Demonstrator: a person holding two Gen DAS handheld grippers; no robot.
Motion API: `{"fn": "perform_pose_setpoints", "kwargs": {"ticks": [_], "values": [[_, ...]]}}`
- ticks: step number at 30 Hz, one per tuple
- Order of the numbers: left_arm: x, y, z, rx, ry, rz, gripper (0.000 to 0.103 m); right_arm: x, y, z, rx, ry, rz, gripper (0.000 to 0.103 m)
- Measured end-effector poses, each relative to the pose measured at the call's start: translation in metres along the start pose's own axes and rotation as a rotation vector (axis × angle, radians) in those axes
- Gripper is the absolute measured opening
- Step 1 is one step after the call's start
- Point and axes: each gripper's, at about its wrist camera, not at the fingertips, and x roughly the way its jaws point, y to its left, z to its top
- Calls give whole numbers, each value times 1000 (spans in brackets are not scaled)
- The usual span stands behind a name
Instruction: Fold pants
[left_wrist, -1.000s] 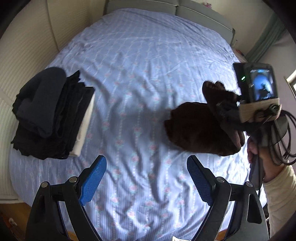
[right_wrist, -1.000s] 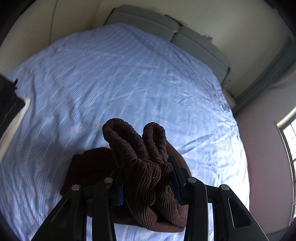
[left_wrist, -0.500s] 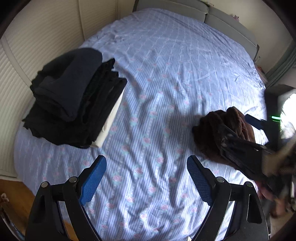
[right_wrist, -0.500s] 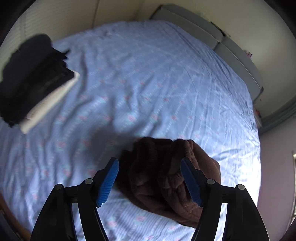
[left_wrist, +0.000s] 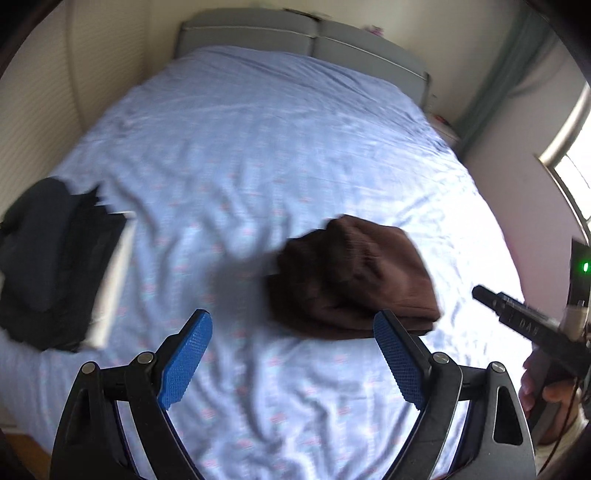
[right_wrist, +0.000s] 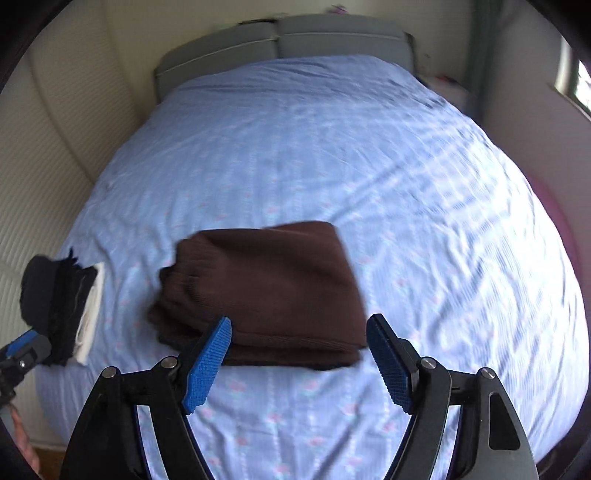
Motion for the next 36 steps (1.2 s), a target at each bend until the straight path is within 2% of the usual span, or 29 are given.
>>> {"fn": "perform_pose_setpoints", "kwargs": {"ticks": [3,9,13,16,17,18,19,21,23,26,31,34,36], "values": [[40,-25,17,-15,64,-55,90,8,-33,-9,44,27,1,76],[103,-40,30,-177,153,-85,87,27,-77,-25,61,107,21,76],[134,-45,36,-254,174,-19,85,40,-94,-35,66,145,62,76],[151,-52,40,-246,187,45,83,55,-99,-43,64,183,84,76],[157,-55,41,-231,195,83,74,61,-99,-46,68,195,91,76],[159,-56,42,-220,200,100,52,65,-98,-47,73,206,99,76],[161,-58,43,-200,205,120,45,69,-98,-49,78,214,111,76],[150,-59,46,-186,173,97,39,76,-96,-50,80,225,118,76],[120,-57,50,-197,98,40,39,79,-92,-51,71,233,128,76],[93,-47,48,-181,43,30,40,79,-85,-49,68,219,143,76],[104,3,28,-251,115,52,42,84,-65,-43,48,226,151,76],[119,18,14,-274,153,77,51,86,-52,-40,9,233,156,76],[129,24,7,-300,177,84,70,87,-45,-42,-13,240,156,76]]}}
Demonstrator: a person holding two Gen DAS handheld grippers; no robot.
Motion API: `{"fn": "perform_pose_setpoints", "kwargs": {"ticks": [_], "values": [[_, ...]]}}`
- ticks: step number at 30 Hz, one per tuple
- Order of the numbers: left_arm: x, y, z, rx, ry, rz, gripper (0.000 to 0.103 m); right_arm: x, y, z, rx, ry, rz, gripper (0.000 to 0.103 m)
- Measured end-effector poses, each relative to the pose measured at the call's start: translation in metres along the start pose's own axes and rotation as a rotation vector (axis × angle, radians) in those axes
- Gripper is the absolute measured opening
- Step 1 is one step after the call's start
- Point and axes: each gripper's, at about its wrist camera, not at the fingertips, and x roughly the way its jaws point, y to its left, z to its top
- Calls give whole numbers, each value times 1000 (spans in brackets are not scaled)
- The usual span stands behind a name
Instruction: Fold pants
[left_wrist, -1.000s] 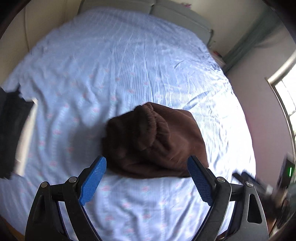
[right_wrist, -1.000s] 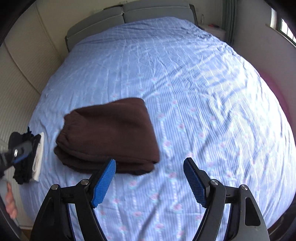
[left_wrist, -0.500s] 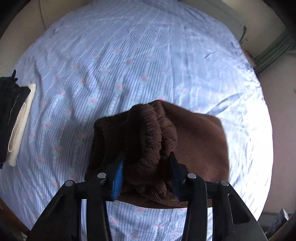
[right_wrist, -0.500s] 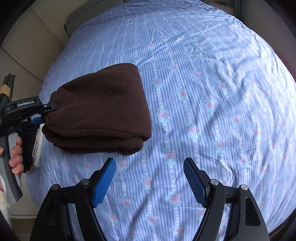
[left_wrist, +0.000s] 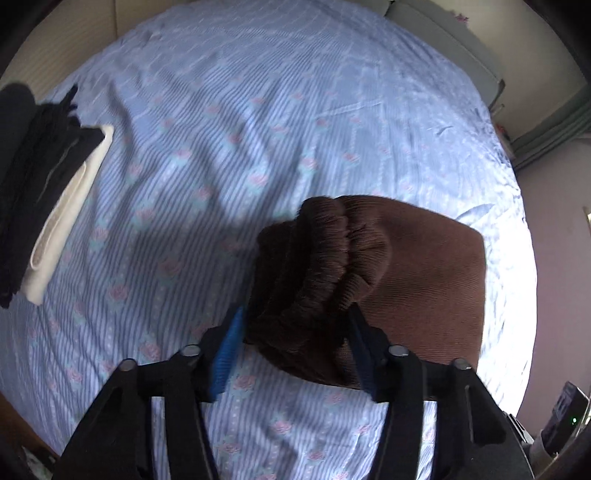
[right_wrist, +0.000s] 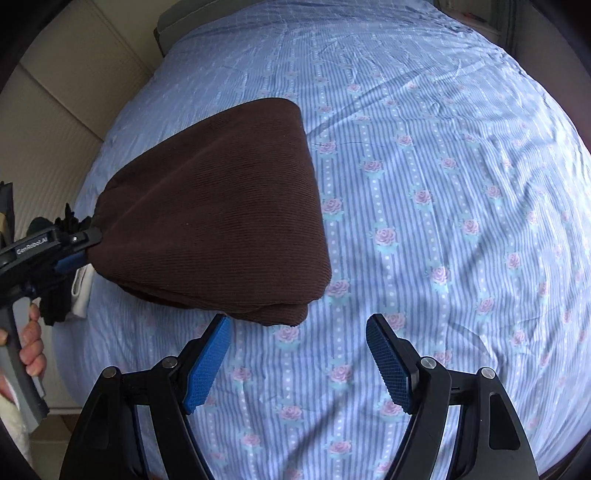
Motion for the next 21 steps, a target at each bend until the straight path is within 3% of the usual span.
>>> {"fn": "perform_pose_setpoints", "kwargs": {"ticks": [5,10,11,12,15,21], "values": [[19,10,-4,-36,22,7,80,7,6,-6,-32,31,-20,76],[42,15,-5,-93,73,-37,79,13,-2,-9,-23,57,-50,76],[45,15,-6,-110,82,-59,73,15,-5,-10,-19,62,-57,76],[46,15,-6,-120,88,-79,55,17,-7,-9,-17,67,-63,76],[30,6,-2,-158,96,-133,40,24,-11,-10,-17,85,-75,76],[-40,-47,28,-102,-4,-298,35,47,-15,-6,28,122,-30,76]]}}
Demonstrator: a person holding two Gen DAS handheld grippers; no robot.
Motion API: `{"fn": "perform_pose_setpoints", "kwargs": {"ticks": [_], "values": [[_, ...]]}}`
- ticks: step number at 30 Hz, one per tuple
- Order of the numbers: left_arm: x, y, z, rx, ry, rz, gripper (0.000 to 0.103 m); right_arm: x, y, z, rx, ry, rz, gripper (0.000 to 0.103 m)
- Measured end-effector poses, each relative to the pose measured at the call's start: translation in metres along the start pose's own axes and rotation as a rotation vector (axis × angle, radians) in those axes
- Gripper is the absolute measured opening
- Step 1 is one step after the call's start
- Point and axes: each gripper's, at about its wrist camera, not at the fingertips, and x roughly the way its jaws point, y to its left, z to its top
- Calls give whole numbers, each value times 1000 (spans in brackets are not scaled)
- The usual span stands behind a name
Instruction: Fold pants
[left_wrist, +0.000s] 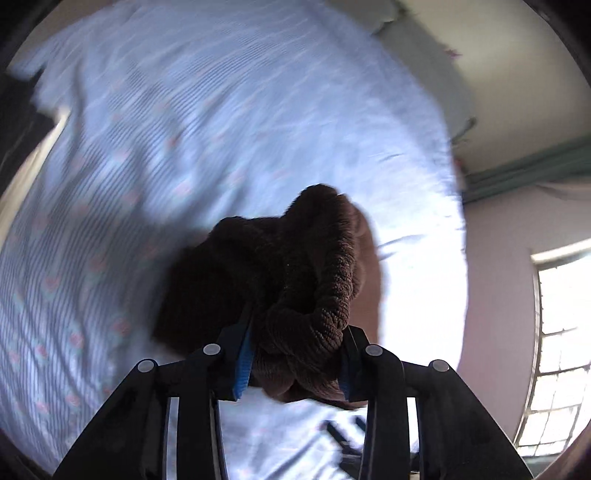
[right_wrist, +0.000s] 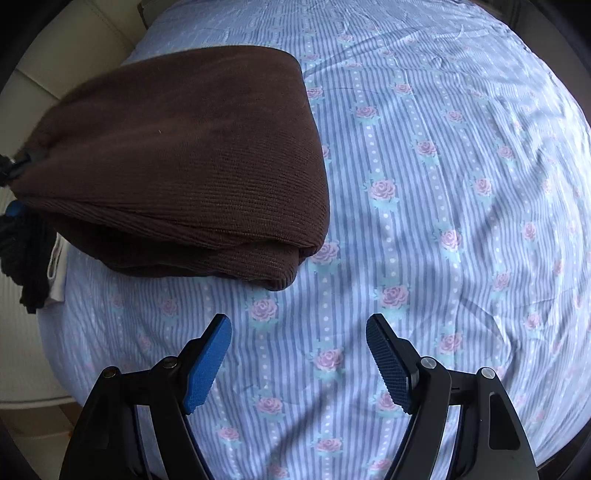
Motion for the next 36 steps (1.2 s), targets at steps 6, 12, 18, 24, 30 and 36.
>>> {"fn": "perform_pose_setpoints", "kwargs": {"ticks": [6,12,18,24,30,36], "values": [[-28,-55,22,83,-51,-111,34,11,14,24,-9,-50,-46,76],[-32,-46,32,110,-70,-80,34,-30,4,38,16,-201,-93,76],[11,20,8,2,47,-15,34,-49,-36,42,167,-254,-114,75],[33,70,-15,-88,76,46,34,-24,-33,41,97,-187,-165,75],[44,72,-22,-38,92,105,38,-10,-37,35,90,-111,-148,75],[47,80,-28,15,101,144,60,-50,-23,24,34,-140,-80,75]]}}
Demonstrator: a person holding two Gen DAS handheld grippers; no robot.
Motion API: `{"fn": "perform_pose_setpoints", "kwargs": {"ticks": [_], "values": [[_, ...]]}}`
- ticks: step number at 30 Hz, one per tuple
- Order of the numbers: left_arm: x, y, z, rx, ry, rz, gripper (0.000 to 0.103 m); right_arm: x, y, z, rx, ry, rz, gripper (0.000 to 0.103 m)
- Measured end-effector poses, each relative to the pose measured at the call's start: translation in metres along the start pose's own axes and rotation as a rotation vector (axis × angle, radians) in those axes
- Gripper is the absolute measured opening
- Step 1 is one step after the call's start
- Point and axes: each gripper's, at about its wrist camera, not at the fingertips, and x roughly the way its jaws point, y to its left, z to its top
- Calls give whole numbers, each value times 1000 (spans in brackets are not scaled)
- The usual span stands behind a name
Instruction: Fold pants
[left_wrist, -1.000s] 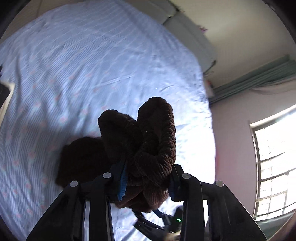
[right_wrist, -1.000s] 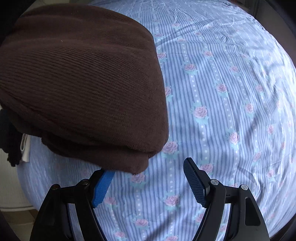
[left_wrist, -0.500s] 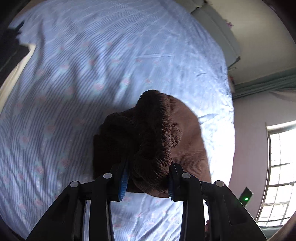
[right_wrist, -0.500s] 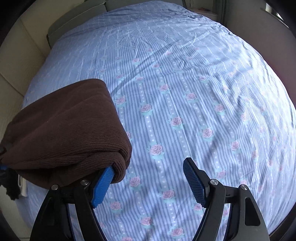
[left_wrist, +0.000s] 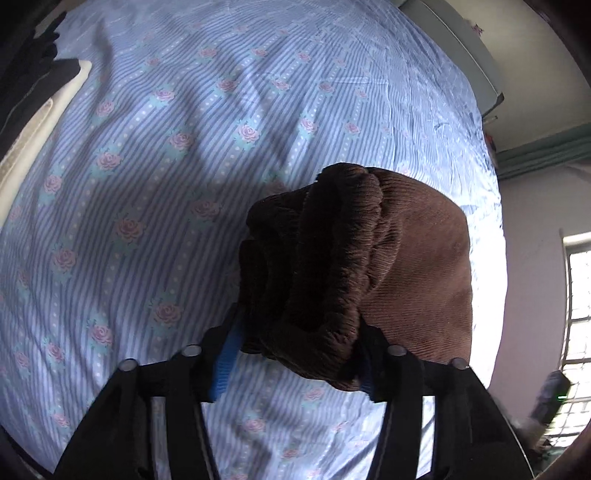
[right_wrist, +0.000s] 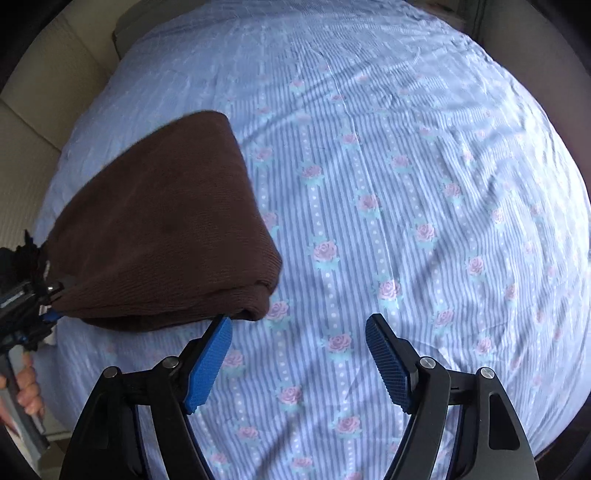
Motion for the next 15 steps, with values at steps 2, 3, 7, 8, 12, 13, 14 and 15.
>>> {"fn": "perform_pose_setpoints", "kwargs": {"ticks": [2,3,7,8,12,13,14,15], "values": [[4,-1,-2,16,7,-3,61,-17,10,7,-56,-75,28,75],[6,0,-2,7,10,-11,63,-18,14,16,-75,-90,49,76],[16,20,-2,-121,29,-81,75,13,19,52,-52,-59,173,76],[19,24,-3,-143,33,-98,77,24,20,58,-52,-43,167,76],[28,31,-7,-182,35,-119,83,71,18,74,-38,41,191,76],[32,31,-9,-187,34,-122,84,81,18,76,-38,59,198,76],[34,32,-10,-194,34,-124,85,89,17,76,-41,74,193,76],[38,32,-12,-202,31,-131,86,95,17,76,-46,84,192,76]]}}
